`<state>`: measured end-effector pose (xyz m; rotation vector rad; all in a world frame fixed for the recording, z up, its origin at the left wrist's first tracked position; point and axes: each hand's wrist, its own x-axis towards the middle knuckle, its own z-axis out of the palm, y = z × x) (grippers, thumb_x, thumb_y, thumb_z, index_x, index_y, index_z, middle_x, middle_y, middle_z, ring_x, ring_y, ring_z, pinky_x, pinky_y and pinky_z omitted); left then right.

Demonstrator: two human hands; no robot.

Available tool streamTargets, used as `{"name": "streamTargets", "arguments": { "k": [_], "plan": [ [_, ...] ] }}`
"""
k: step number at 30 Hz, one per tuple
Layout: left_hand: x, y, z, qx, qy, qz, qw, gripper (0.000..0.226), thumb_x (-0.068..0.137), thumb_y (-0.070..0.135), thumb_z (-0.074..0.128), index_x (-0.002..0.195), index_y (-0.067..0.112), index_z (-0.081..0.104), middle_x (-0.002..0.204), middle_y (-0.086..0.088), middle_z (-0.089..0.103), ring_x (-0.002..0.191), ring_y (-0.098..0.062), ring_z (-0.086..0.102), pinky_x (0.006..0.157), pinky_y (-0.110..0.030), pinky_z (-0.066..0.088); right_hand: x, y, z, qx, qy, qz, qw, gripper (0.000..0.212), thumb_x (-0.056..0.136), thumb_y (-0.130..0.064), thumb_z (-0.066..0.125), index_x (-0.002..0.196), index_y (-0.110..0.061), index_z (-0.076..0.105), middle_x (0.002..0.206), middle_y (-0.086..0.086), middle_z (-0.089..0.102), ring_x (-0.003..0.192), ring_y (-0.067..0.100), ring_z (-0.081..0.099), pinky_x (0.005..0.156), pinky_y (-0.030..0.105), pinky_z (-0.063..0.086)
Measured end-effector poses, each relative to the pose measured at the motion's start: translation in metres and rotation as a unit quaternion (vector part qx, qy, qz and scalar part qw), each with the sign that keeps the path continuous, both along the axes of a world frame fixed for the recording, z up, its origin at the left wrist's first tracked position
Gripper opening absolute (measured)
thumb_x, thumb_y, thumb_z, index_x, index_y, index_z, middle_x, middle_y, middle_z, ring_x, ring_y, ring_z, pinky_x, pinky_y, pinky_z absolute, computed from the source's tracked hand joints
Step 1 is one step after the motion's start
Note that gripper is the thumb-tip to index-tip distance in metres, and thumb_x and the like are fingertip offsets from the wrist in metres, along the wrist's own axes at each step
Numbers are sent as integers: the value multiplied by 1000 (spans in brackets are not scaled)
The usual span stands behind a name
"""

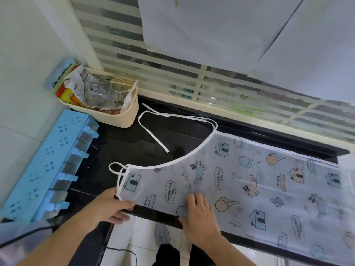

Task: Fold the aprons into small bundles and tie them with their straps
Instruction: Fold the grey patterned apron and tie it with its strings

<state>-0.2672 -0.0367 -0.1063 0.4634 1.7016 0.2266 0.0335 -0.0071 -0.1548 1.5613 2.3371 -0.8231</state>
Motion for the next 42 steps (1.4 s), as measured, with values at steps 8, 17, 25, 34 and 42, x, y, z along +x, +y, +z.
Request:
{"name": "streamTargets", "arguments": {
  "k": [8, 17, 25, 34, 42],
  "plan": [
    [1, -9, -4, -5, -25, 197, 980, 17, 101, 5, 63, 117, 4, 67, 99, -19, 79, 88, -35, 79, 84, -50, 62, 8, -2, -4, 0, 1, -7, 1000, 42, 94, -47, 59, 125, -29, 36, 123, -9, 36, 113, 16, 40, 103, 33, 42],
    [-14, -1, 18, 213, 373, 191, 883, 44, 89, -7, 54, 126, 16, 59, 121, -17, 62, 100, -32, 64, 86, -50, 56, 12, -4, 0, -11, -9, -8, 1000, 38, 95, -45, 57, 121, -29, 35, 122, -8, 35, 112, 16, 38, 104, 33, 41],
    [60, 12, 27, 181, 468, -125, 856, 82, 79, 7, 80, 149, 11, 38, 159, -26, 22, 138, -50, 40, 109, -62, 47, 13, 2, 13, -48, 30, -46, 997, 37, 90, -45, 54, 120, -27, 42, 126, -6, 37, 119, 19, 38, 107, 39, 45],
    [190, 6, -63, 156, 326, -386, 849, 79, 99, 70, 29, 163, 43, -8, 171, -2, -14, 159, -34, -10, 121, -70, 21, 80, -20, -14, 30, -9, -97, 995, 80, 100, -43, 43, 161, -47, -9, 171, -4, -25, 156, 32, -25, 124, 64, -7],
    [145, -3, -94, 159, 413, -414, 795, 123, 58, 103, 41, 161, 38, 23, 168, -13, 22, 151, -52, 19, 101, -83, 22, 311, -53, -24, 58, -119, -236, 963, 77, 98, -76, 22, 159, -50, -16, 169, -18, -24, 157, 17, -24, 127, 61, -4]
  ]
}}
